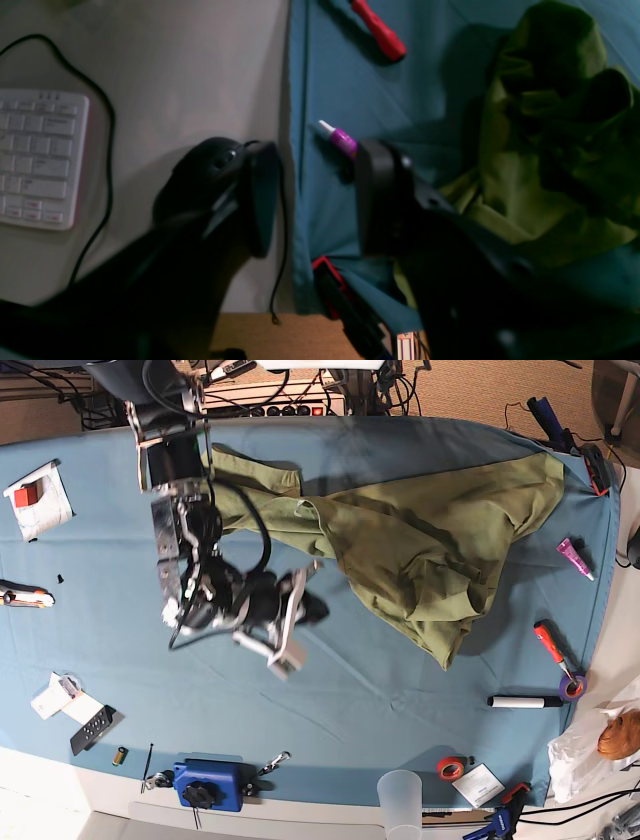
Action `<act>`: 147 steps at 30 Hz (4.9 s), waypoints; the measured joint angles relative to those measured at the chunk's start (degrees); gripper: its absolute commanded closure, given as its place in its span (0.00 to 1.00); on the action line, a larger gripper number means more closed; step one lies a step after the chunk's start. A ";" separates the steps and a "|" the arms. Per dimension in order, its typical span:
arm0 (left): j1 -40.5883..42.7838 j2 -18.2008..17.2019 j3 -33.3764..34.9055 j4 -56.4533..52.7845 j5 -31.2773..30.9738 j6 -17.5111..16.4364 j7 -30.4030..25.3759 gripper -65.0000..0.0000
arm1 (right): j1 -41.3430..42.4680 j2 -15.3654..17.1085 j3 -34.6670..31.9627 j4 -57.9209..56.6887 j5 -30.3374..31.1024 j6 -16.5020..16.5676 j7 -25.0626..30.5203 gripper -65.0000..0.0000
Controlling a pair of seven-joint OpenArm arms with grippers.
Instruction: Layout the t-shirt on the table in an organized manner, then fold the t-shirt properly
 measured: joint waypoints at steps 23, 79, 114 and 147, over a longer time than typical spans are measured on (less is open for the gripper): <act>0.00 0.00 -0.02 0.02 0.00 0.00 -0.15 0.60 | -3.41 -0.02 9.62 0.00 5.53 2.54 -3.10 0.61; 0.00 16.37 0.00 -0.04 -1.27 -3.72 -0.31 0.60 | -5.11 -9.40 -0.57 -9.22 13.66 6.86 -2.93 0.80; -8.24 17.73 26.49 -0.22 8.11 -3.39 -7.89 0.60 | -2.97 -2.89 27.85 -4.20 -1.77 7.15 5.46 1.00; -33.92 17.46 45.48 -27.61 22.62 -4.55 -15.43 0.61 | 4.28 5.05 17.84 -4.24 -24.79 0.76 17.64 1.00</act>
